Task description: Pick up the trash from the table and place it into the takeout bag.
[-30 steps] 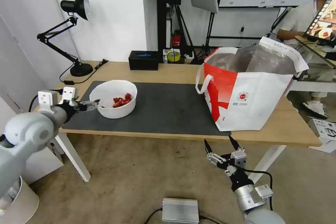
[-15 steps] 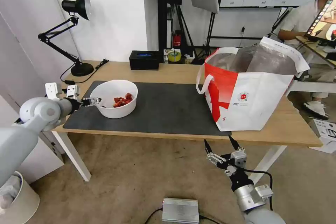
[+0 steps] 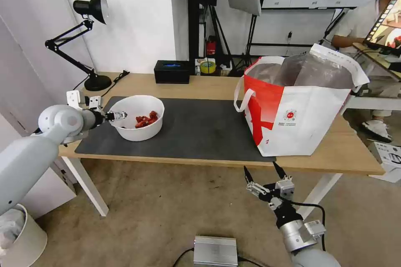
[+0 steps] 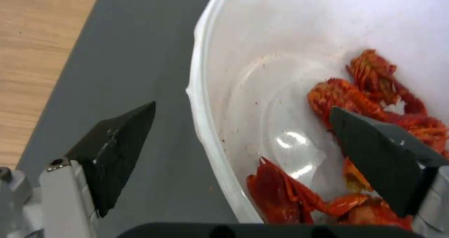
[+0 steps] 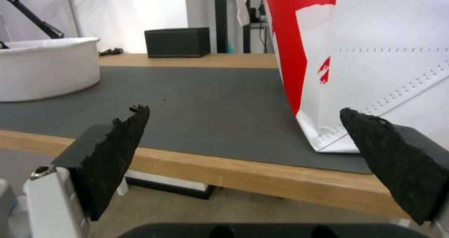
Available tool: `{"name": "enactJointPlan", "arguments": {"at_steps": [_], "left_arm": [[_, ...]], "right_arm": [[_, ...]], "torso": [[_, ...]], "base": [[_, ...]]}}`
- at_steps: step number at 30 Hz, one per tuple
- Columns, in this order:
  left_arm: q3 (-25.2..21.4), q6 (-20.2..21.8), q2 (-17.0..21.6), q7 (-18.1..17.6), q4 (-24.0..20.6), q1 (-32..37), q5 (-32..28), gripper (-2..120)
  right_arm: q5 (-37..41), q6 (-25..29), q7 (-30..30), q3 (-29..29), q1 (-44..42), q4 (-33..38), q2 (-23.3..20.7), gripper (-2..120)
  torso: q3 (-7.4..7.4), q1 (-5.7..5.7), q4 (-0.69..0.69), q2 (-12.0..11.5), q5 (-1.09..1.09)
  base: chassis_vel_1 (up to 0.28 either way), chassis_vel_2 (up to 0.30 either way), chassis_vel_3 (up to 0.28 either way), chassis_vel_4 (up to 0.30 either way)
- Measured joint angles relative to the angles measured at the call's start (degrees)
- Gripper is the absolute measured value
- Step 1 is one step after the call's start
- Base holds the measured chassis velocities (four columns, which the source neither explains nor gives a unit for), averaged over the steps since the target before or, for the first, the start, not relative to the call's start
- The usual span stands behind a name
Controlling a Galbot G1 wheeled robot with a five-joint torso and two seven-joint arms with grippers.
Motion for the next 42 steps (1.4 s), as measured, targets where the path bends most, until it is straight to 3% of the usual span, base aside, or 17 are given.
{"name": "enactJointPlan", "arguments": {"at_steps": [12,22,26,28,30,36,40,42], "left_arm": [[3.6,1.0,-0.2,-1.9,1.2,-2.9,0.0,98],[6.9,1.0,1.3,-1.6,0.4,-4.9,-0.2,61],[7.7,1.0,1.7,-1.6,0.4,-5.5,-0.2,52],[8.6,1.0,2.2,-1.5,0.3,-6.2,-0.2,40],[8.9,1.0,2.4,-1.5,0.2,-6.3,-0.2,37],[10.4,1.0,4.6,1.9,-1.1,-6.8,-0.2,12],[10.7,1.0,4.8,2.3,-1.2,-7.0,-0.2,0],[10.8,1.0,5.0,2.3,-1.3,-7.0,-0.2,0]], "right_arm": [[0.0,0.0,0.0,0.0,0.0,0.0,0.0,100],[0.0,0.0,0.0,0.0,0.0,0.0,0.0,100],[0.0,0.0,0.0,0.0,0.0,0.0,0.0,100],[0.0,0.0,0.0,0.0,0.0,0.0,0.0,100],[0.0,0.0,0.0,0.0,0.0,0.0,0.0,100],[0.0,0.0,0.0,0.0,0.0,0.0,0.0,100],[0.0,0.0,0.0,0.0,0.0,0.0,0.0,100],[0.0,0.0,0.0,0.0,0.0,0.0,0.0,100]], "torso": [[0.00,0.00,-0.01,0.0,0.00],[-0.01,0.00,0.00,0.0,0.00],[-0.01,0.00,0.00,0.0,0.00],[-0.01,0.00,0.00,0.0,0.00],[0.00,0.00,-0.01,0.0,0.00],[-0.01,0.00,0.00,0.0,0.00],[0.00,0.00,-0.02,0.0,0.00],[0.00,0.00,-0.01,0.0,0.00]], "base": [[0.000,0.000,0.000,0.000],[0.000,0.000,0.000,0.000],[0.000,0.000,0.000,0.000],[0.000,0.000,0.000,0.000],[0.000,0.000,0.000,0.000],[0.000,0.000,0.000,0.000],[0.000,0.000,0.000,0.000],[0.000,0.000,0.000,0.000]]}}
